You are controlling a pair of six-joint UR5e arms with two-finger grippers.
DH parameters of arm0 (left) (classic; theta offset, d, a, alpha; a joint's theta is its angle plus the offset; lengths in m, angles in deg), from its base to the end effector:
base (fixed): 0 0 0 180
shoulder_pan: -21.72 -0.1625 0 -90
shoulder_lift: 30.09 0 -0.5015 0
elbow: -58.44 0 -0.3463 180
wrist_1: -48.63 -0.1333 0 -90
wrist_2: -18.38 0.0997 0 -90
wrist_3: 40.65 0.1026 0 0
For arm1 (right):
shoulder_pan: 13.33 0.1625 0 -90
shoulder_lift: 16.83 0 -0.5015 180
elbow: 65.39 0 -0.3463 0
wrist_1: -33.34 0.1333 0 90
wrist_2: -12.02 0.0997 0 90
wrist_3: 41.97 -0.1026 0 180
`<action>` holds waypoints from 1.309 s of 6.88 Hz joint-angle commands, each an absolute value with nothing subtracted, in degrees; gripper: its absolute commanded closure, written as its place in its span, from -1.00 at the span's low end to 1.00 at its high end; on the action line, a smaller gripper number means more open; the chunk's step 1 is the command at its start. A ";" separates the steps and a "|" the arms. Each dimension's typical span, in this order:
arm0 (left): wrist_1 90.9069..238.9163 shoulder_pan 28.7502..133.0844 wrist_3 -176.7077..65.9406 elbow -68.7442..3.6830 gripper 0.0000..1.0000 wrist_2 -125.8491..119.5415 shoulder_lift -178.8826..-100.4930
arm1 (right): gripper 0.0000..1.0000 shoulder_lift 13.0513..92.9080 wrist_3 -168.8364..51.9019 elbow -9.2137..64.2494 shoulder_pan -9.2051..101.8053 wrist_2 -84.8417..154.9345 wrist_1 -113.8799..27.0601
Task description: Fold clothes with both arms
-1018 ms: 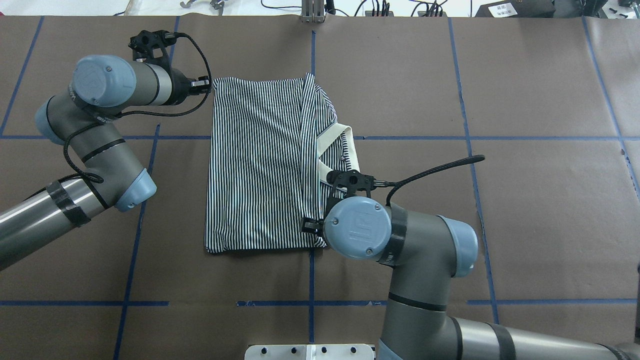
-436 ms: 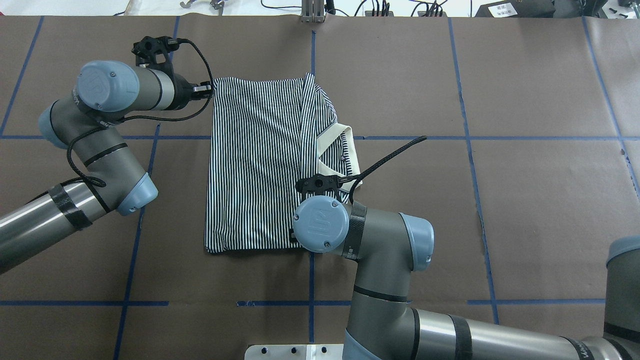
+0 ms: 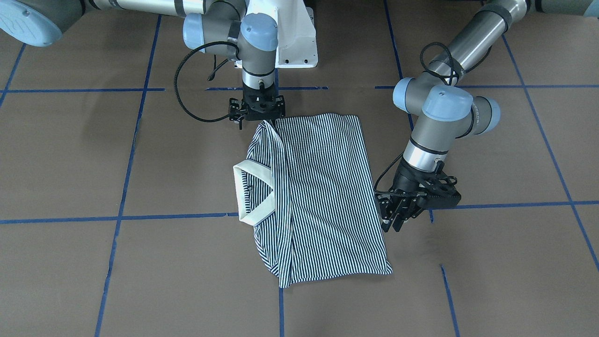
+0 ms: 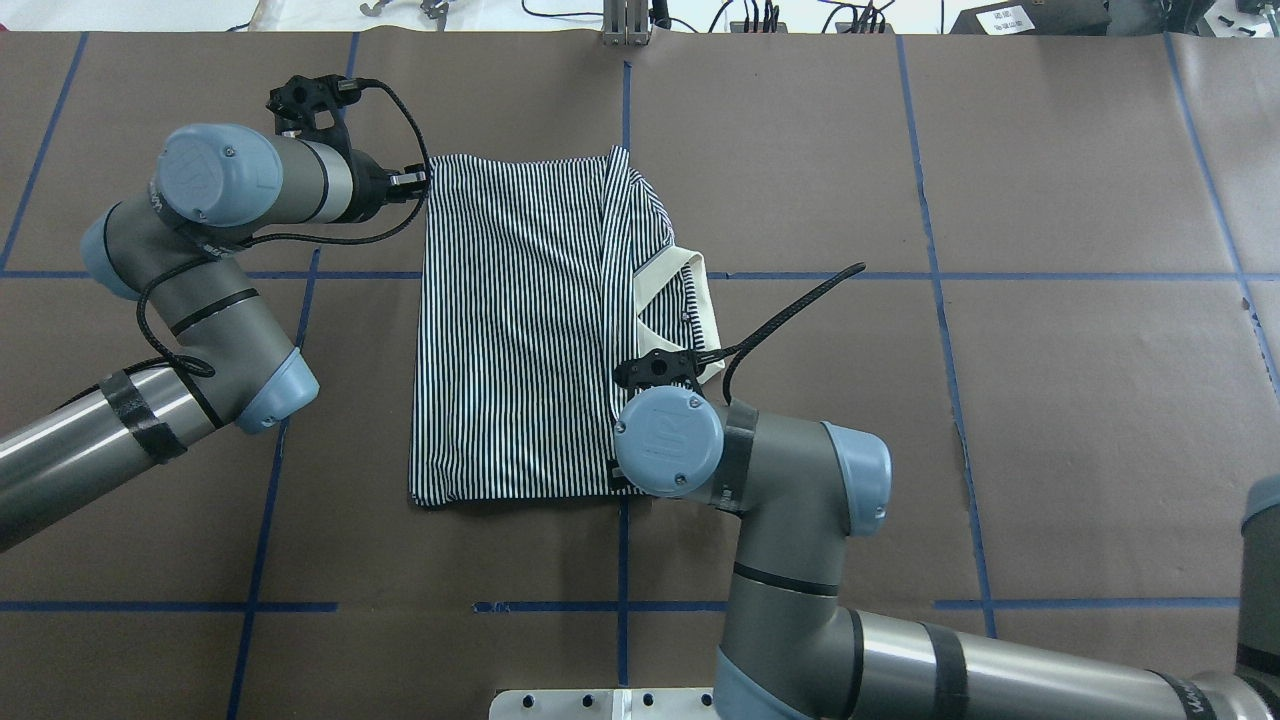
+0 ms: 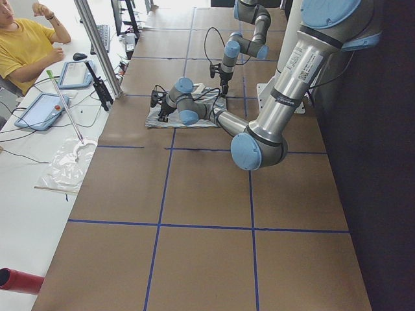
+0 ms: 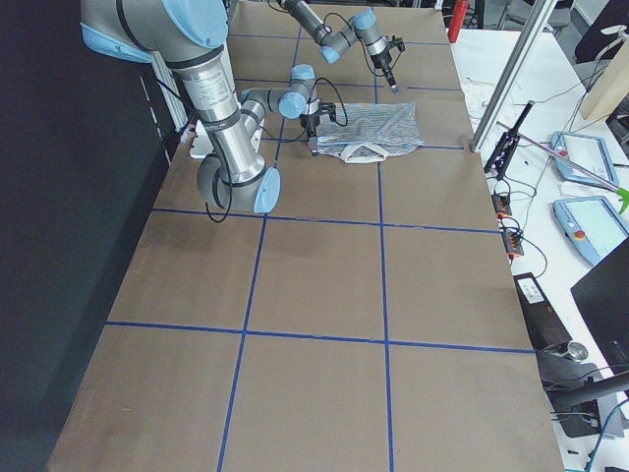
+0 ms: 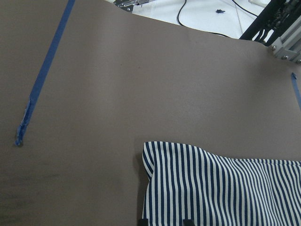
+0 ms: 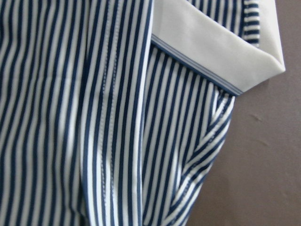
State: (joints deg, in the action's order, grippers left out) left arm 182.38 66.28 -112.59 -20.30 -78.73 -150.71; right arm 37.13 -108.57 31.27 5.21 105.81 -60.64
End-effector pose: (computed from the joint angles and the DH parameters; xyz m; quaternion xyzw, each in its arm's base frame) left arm 0.4270 -0.5898 0.4364 0.2263 0.4737 -0.1633 0.8353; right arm -0.6153 -0.3398 0.3507 0.0894 -0.3205 -0.0509 0.9416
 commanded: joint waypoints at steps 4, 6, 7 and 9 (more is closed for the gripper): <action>181.88 66.02 -114.66 -21.63 0.27 -78.83 -150.68 | -1.00 37.46 -103.40 34.15 12.58 108.09 -60.27; 181.70 66.02 -114.74 -22.68 0.27 -78.92 -150.68 | -1.00 25.59 -104.80 21.59 13.30 108.09 -59.74; 181.70 65.93 -114.74 -22.95 0.27 -79.09 -149.90 | -1.00 23.45 -104.98 17.97 13.21 108.09 -57.56; 181.70 65.76 -114.74 -23.65 0.26 -79.71 -148.93 | -1.00 20.26 -104.37 10.83 12.78 109.83 -56.84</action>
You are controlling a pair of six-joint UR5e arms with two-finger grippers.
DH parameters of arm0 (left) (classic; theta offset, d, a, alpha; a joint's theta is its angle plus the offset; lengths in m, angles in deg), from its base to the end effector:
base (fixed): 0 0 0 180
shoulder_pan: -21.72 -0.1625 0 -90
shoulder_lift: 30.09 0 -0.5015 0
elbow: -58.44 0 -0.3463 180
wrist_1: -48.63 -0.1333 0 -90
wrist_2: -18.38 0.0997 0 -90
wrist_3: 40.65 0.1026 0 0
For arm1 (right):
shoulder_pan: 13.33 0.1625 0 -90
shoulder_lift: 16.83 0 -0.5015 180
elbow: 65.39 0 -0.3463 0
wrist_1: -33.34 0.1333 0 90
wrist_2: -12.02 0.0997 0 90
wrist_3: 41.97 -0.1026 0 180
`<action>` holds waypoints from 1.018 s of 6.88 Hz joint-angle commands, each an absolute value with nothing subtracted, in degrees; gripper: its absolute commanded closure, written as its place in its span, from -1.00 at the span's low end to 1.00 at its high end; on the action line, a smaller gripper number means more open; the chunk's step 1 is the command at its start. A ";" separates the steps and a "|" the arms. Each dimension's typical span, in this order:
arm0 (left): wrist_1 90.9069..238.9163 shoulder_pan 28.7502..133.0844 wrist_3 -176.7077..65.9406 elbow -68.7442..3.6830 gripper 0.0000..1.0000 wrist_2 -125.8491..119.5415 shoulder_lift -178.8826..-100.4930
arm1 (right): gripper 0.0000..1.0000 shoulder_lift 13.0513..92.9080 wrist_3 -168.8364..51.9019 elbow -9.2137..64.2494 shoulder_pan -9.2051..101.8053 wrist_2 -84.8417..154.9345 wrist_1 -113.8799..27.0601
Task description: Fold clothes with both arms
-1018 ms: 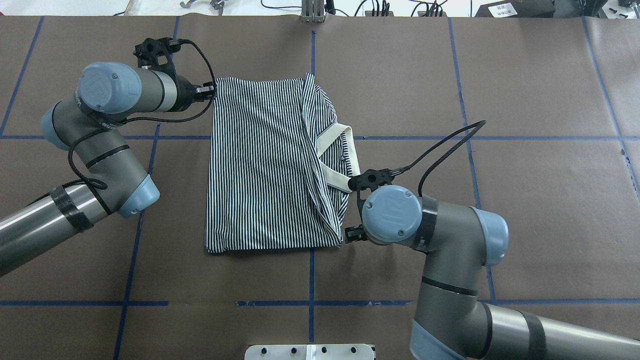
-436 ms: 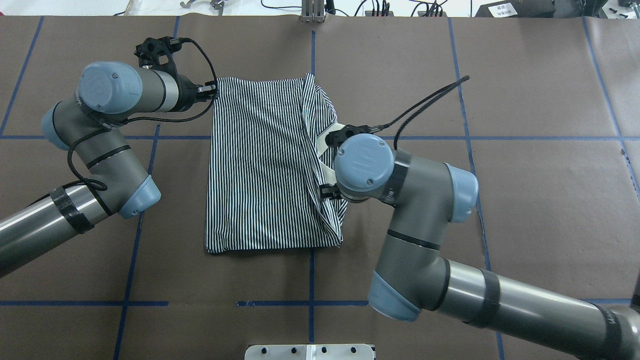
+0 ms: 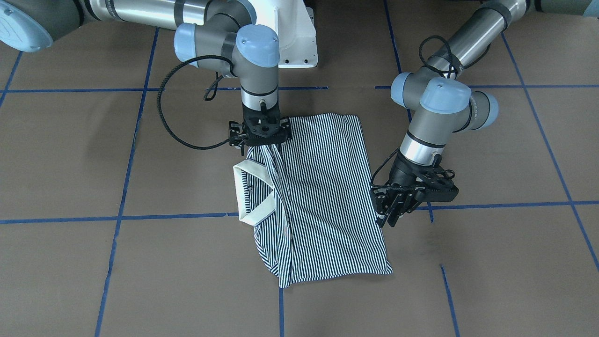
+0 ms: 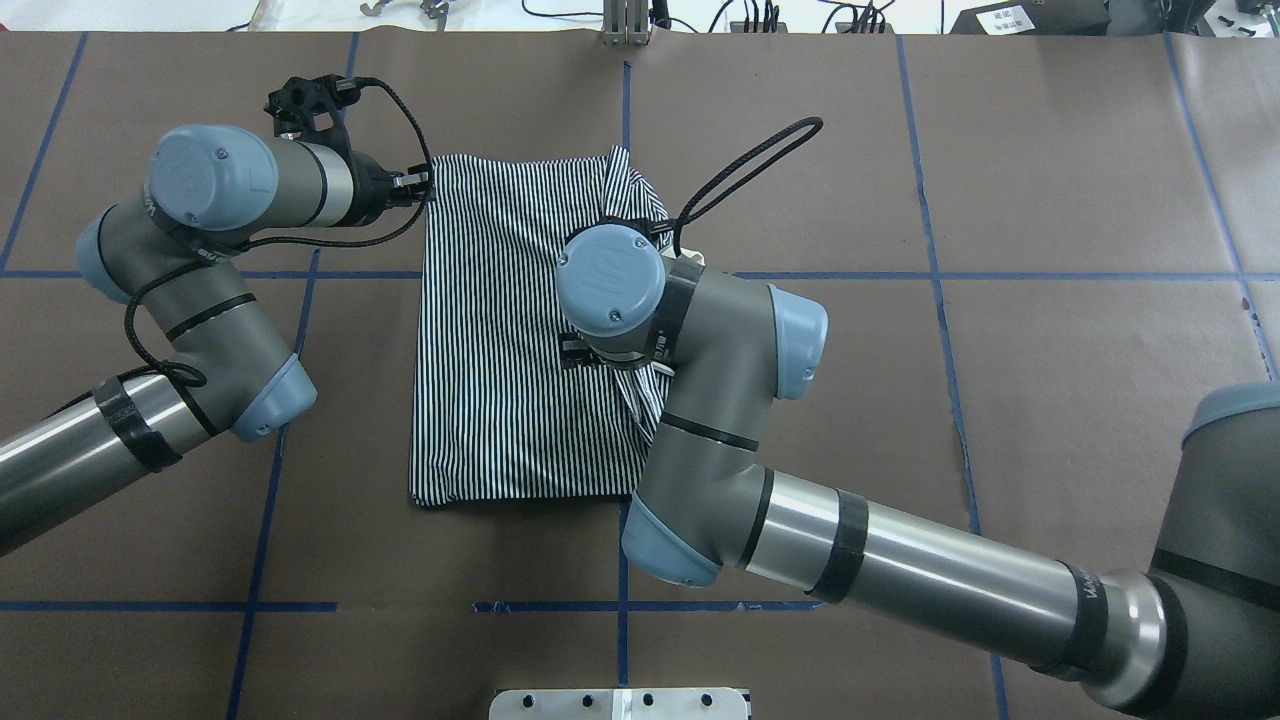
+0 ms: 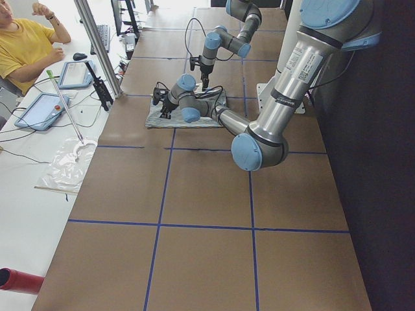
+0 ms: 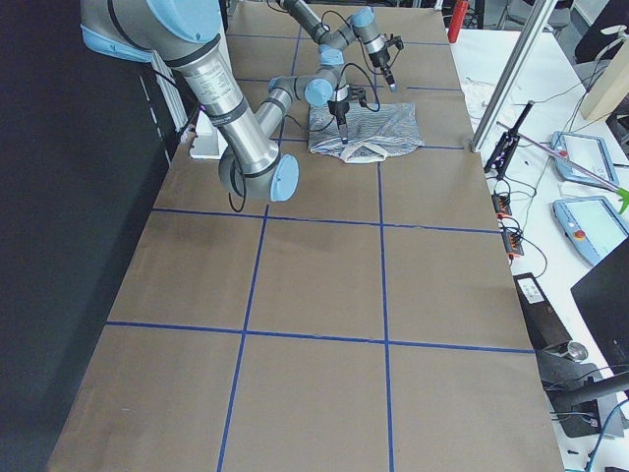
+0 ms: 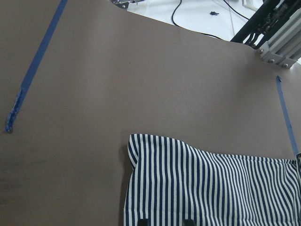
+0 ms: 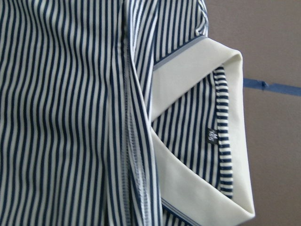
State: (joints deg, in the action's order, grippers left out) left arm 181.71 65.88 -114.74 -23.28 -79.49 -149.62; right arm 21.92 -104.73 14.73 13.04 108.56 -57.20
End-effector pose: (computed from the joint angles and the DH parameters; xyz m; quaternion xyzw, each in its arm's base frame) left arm 0.4225 -0.5765 0.4275 0.2155 0.4889 -0.1707 0.8279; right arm -0.6565 -0.4612 0.2595 0.1093 -0.3349 -0.0270 0.9355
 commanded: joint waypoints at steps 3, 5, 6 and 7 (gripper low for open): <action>181.79 65.67 -114.66 -23.48 0.25 -79.71 -148.57 | -1.00 20.52 -103.84 10.02 11.81 110.89 -60.16; 181.79 65.67 -114.57 -23.39 0.25 -79.71 -148.57 | -1.00 21.14 -102.45 10.20 11.98 110.99 -60.53; 181.87 65.67 -114.57 -23.39 0.25 -79.71 -148.57 | -1.00 22.18 -101.30 10.63 12.42 111.08 -60.79; 181.87 65.67 -114.57 -23.30 0.25 -79.71 -148.57 | -1.00 24.54 -100.86 13.25 13.38 111.60 -60.79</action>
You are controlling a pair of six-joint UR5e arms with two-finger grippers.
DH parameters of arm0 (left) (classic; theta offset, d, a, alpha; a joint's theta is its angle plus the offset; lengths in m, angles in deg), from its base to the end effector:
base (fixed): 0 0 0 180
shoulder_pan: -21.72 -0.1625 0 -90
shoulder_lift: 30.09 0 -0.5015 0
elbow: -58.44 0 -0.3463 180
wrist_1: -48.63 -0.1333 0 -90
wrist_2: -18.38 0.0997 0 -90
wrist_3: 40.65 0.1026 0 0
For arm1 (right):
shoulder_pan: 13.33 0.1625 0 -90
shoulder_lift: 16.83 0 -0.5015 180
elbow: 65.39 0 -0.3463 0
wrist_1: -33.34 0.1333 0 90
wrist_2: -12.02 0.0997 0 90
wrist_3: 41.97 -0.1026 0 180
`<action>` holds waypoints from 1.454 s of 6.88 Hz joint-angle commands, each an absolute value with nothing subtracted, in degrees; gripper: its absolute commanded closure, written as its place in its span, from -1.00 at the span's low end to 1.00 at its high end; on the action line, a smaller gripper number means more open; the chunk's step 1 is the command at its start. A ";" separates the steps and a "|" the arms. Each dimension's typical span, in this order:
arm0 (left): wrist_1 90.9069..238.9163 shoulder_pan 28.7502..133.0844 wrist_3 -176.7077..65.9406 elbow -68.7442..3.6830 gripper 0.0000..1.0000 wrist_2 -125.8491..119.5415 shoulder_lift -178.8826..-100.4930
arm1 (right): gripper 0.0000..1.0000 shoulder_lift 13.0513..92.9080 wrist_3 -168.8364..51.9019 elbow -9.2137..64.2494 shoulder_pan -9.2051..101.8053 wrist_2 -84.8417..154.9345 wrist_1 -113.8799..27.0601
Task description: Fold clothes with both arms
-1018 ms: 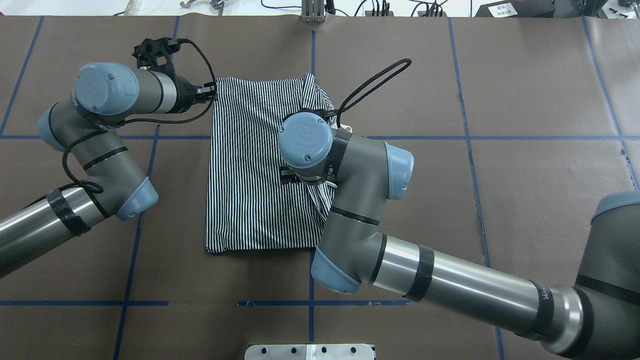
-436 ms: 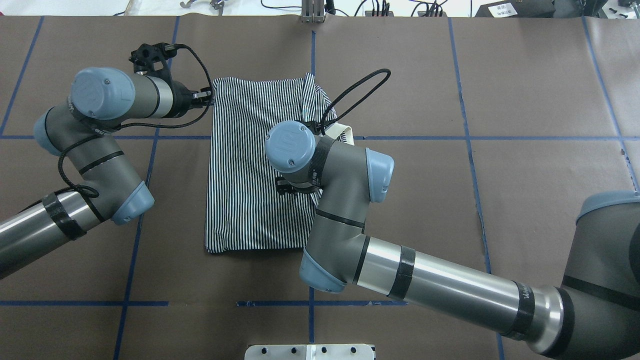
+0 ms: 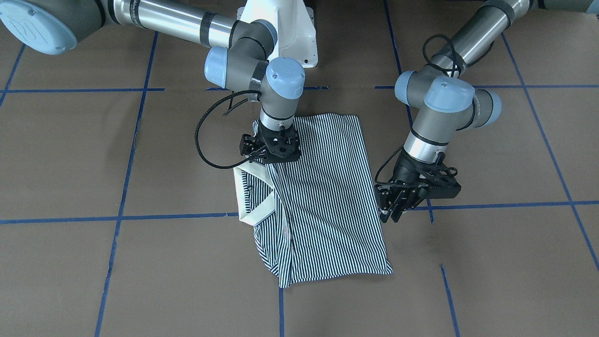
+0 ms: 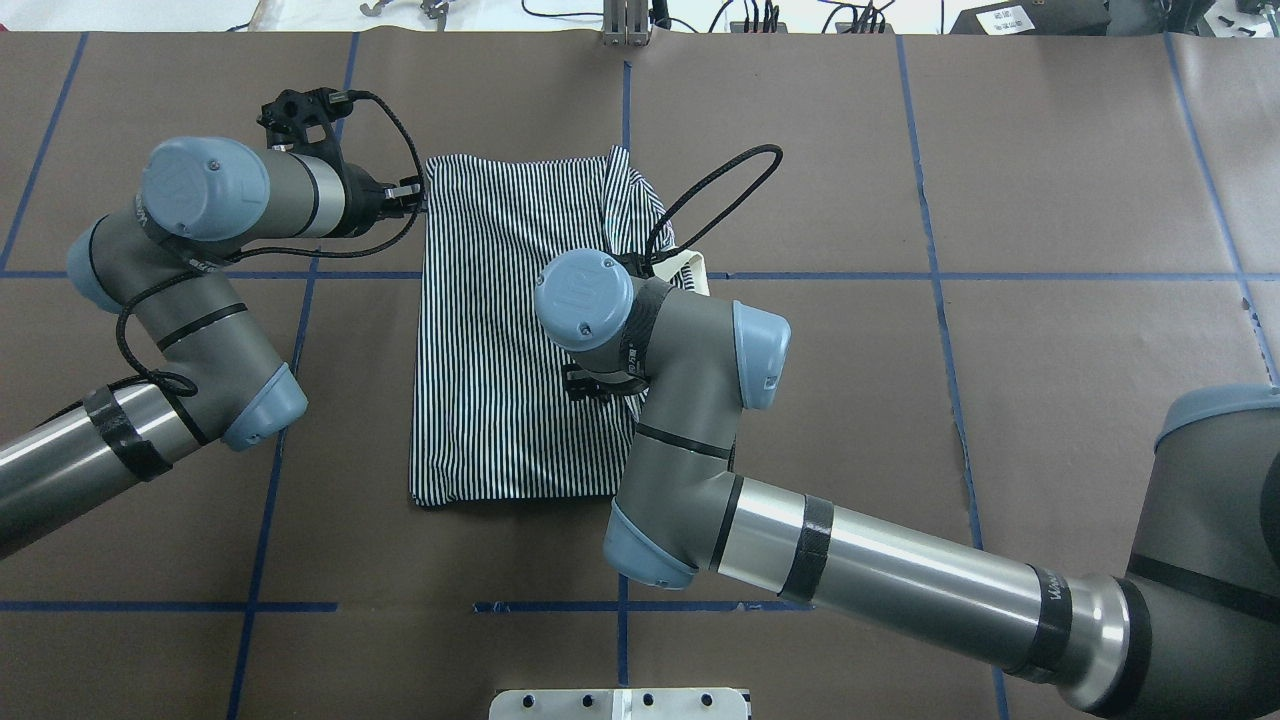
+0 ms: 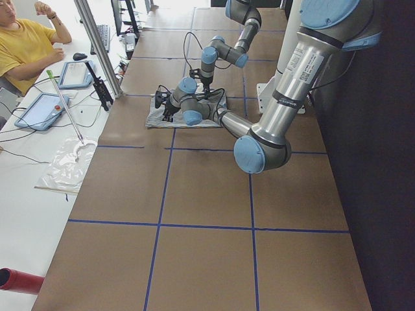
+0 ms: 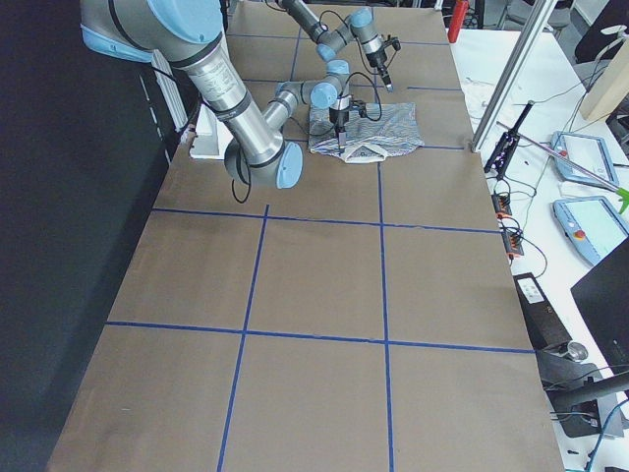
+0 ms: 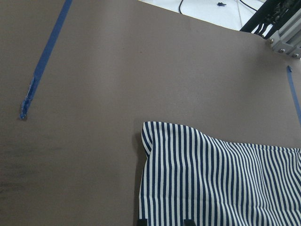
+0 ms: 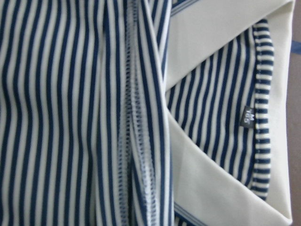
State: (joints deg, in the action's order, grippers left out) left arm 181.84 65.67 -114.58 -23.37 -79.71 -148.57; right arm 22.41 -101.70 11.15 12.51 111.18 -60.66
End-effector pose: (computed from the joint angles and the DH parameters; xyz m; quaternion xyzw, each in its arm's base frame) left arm 0.4210 -0.5709 0.4393 0.2106 0.4845 -0.1683 0.8322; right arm -0.6716 -0.4552 0.2998 0.0668 -0.2880 -0.0598 0.9534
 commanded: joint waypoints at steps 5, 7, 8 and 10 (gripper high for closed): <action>181.79 65.67 -114.39 -23.39 0.25 -79.62 -148.57 | -1.00 34.43 -91.53 25.14 19.01 113.80 -62.55; 181.70 65.67 -114.39 -23.74 0.25 -79.71 -148.57 | -1.00 25.94 -94.50 19.30 21.20 113.71 -61.86; 181.70 65.67 -114.39 -23.91 0.25 -79.71 -148.57 | -1.00 16.58 -95.48 8.37 21.21 113.63 -61.67; 181.70 65.67 -114.39 -24.70 0.25 -79.71 -147.70 | -1.00 12.26 -98.21 -1.46 20.95 113.71 -56.53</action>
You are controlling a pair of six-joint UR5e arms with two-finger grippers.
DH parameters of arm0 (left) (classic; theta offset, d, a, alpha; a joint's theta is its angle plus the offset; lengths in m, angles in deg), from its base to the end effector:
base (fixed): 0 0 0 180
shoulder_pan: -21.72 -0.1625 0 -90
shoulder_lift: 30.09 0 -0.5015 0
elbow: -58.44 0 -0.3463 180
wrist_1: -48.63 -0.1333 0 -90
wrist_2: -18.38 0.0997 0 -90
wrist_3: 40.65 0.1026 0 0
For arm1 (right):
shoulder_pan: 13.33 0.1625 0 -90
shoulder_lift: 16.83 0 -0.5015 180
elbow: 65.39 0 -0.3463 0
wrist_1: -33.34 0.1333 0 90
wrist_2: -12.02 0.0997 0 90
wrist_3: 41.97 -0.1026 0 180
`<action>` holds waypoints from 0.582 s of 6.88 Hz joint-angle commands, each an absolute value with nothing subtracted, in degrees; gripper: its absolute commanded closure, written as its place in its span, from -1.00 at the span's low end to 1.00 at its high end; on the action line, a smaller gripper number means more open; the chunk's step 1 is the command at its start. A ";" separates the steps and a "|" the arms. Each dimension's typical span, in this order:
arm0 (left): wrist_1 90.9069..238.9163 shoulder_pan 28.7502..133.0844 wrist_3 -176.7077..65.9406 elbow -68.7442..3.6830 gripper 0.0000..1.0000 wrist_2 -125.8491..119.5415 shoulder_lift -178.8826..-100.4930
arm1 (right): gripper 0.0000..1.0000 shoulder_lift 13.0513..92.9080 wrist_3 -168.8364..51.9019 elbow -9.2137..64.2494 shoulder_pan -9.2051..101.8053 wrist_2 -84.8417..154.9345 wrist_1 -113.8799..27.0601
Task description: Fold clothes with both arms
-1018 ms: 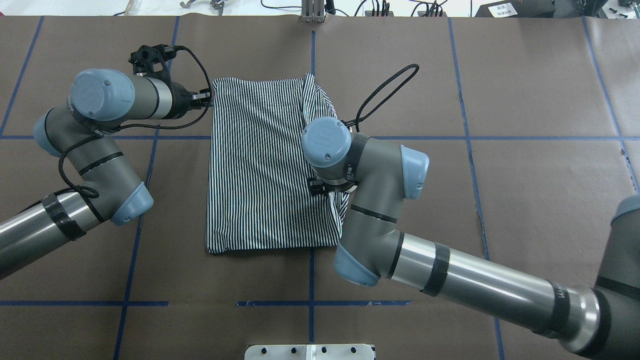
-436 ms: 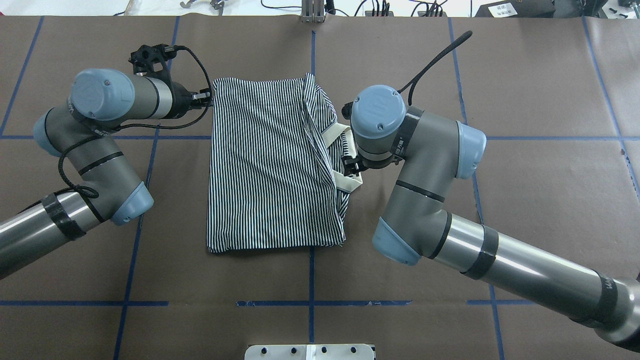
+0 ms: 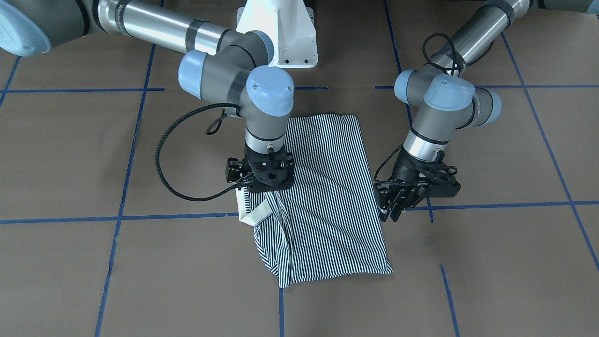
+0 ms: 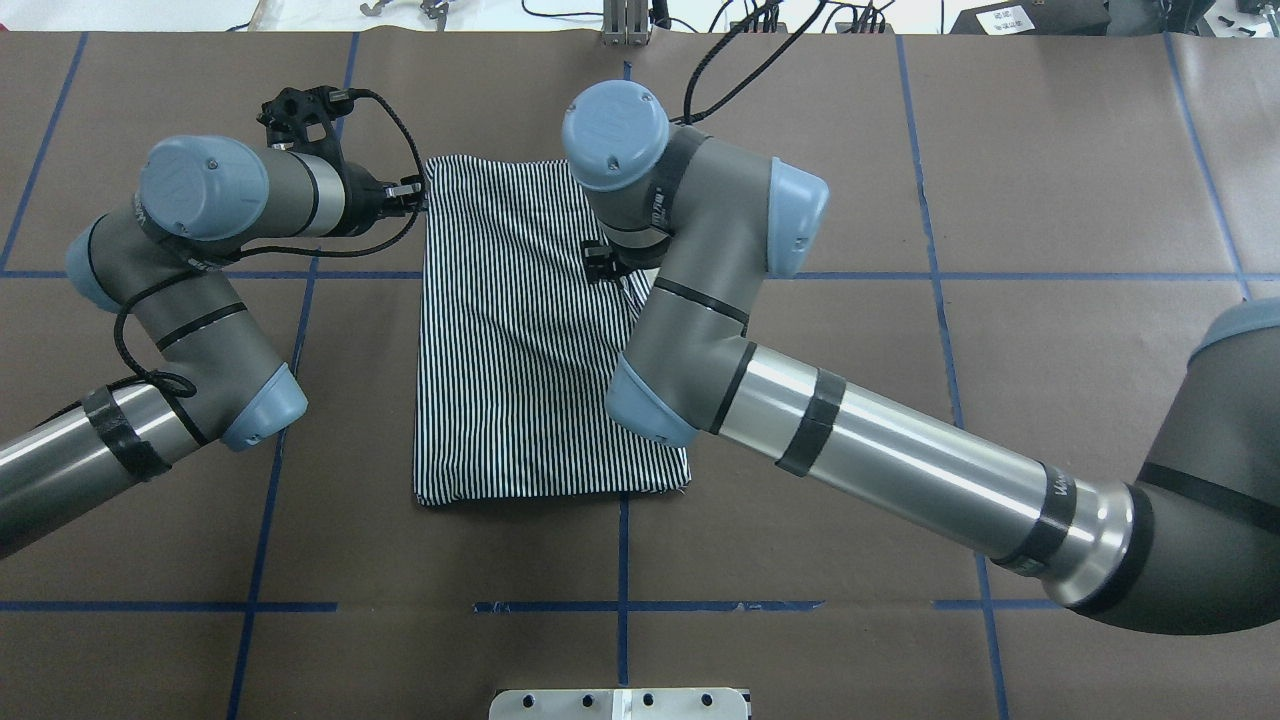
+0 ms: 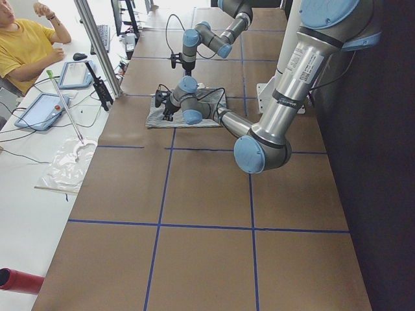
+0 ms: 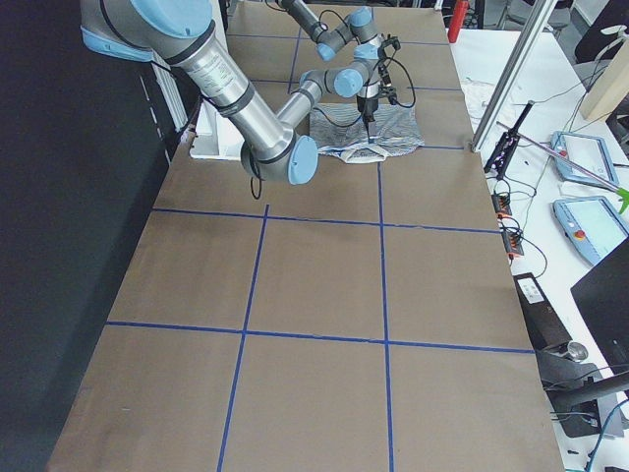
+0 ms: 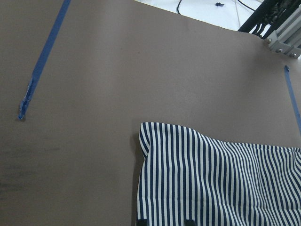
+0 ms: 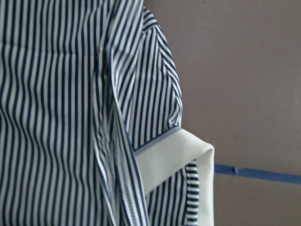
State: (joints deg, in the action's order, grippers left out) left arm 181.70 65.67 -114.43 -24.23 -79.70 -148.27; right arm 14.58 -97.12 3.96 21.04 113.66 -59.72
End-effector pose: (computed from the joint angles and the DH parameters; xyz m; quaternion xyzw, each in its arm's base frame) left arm 0.4182 -0.5683 0.4364 0.2130 0.4868 -0.1666 0.8306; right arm -0.6301 -0.5674 0.2364 0.0897 -0.3003 -0.0344 0.9490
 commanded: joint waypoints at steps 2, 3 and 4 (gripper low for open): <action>181.70 65.67 -114.39 -24.88 0.25 -79.71 -147.69 | -1.00 12.18 -98.04 -4.37 20.07 113.71 -56.14; 181.70 65.67 -114.39 -24.88 0.25 -79.71 -147.69 | -1.00 12.09 -98.13 -4.57 19.98 113.80 -56.14; 181.70 65.67 -114.39 -24.88 0.25 -79.71 -147.69 | -1.00 12.44 -98.04 -4.66 19.54 113.89 -56.14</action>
State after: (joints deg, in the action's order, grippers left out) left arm 181.70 65.67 -114.40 -24.84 -79.71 -147.70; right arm 12.25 -98.08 -4.26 19.98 113.79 -56.20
